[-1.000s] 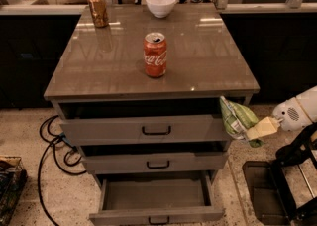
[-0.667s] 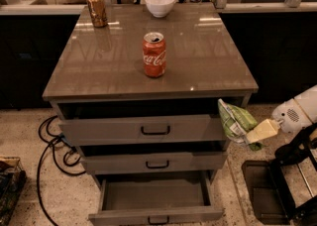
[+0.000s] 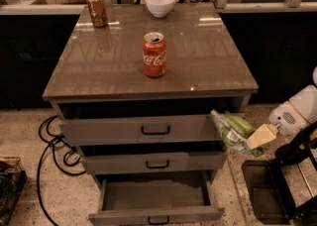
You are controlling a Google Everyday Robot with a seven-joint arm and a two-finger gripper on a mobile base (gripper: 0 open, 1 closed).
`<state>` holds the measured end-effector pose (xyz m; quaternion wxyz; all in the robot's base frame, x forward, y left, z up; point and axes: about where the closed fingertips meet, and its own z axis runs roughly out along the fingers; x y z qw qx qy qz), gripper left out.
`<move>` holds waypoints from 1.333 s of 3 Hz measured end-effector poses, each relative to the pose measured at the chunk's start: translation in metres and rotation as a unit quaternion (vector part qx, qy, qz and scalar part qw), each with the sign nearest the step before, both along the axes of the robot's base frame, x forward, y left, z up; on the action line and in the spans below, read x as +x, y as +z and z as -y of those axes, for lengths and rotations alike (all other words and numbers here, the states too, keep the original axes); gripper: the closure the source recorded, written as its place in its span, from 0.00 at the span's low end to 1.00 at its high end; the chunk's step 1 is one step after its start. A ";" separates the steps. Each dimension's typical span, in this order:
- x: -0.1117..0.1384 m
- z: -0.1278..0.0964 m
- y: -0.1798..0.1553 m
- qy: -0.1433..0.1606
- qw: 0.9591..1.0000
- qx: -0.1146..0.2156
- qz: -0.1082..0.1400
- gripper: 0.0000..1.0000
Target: Place green jalapeno chip bag into bottom drawer
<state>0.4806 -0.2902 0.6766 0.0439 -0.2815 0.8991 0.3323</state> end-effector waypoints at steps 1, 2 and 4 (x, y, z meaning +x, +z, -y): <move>-0.037 0.004 -0.025 0.047 0.996 -0.068 -0.046 1.00; -0.077 0.006 -0.068 0.068 0.986 -0.115 -0.101 1.00; -0.077 -0.036 -0.167 0.015 0.993 0.054 -0.103 1.00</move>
Offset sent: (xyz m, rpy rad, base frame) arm -0.1363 -0.0086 -0.1246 -0.3473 0.3717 0.1870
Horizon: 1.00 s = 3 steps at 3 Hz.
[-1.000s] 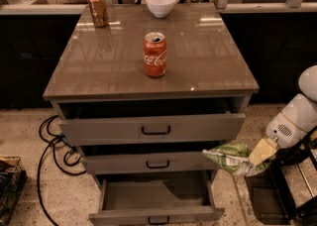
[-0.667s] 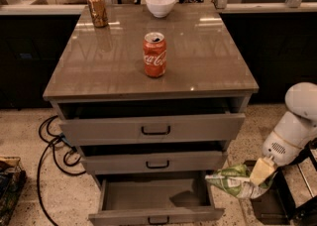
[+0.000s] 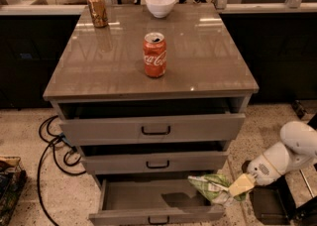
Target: Place green jalapeno chip bag into bottom drawer
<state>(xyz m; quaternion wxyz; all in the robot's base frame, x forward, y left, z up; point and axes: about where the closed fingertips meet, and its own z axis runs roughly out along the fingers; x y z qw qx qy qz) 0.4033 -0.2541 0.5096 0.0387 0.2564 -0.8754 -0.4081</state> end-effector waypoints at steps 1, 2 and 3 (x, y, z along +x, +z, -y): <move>0.016 -0.023 -0.023 -0.063 0.991 0.116 0.015 1.00; 0.018 -0.029 -0.054 -0.142 0.970 0.195 0.012 1.00; 0.018 -0.035 -0.057 -0.141 0.971 0.195 0.010 1.00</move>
Offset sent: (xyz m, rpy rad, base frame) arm 0.0246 0.0201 -0.0733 0.5162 -0.0444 -0.4369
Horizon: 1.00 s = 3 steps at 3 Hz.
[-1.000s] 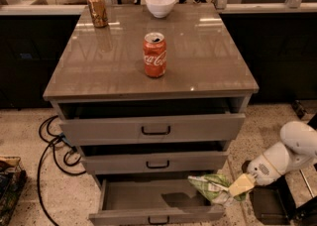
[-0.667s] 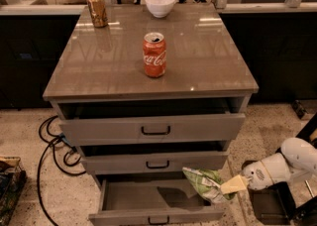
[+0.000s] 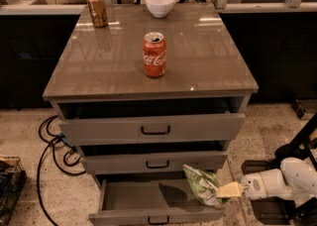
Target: Place green jalapeno chip bag into bottom drawer
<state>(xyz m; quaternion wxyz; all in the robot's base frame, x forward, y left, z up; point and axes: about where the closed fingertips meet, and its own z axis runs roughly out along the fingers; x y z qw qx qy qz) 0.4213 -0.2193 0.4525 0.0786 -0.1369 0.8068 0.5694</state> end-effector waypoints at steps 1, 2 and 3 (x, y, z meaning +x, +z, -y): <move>0.000 -0.017 -0.010 0.004 1.000 -0.001 -0.005 1.00; -0.006 -0.052 -0.027 -0.011 1.000 0.021 -0.010 1.00; -0.008 -0.079 -0.040 -0.038 0.999 0.037 -0.008 1.00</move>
Offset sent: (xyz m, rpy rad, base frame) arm -0.0124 0.0995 -0.0506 0.0892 0.0270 -0.0785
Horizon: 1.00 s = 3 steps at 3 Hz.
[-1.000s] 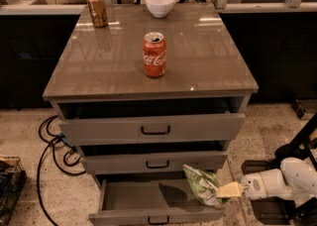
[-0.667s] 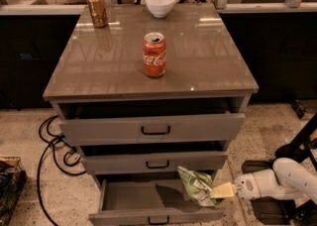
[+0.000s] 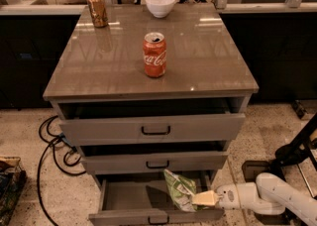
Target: Place green jalapeno chip bag into bottom drawer
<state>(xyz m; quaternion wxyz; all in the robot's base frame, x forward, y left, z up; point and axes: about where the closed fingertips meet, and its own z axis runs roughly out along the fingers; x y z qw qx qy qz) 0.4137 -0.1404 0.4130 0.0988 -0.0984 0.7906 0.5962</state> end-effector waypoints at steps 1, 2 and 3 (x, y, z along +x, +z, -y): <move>0.005 -0.035 -0.016 -0.020 1.000 -0.004 0.009 1.00; 0.027 -0.057 -0.043 -0.034 0.998 -0.043 0.016 1.00; 0.042 -0.064 -0.058 -0.035 0.997 -0.065 0.016 1.00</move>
Offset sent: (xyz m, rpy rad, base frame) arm 0.0257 0.0664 -0.0401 -0.0828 -0.0514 -0.0979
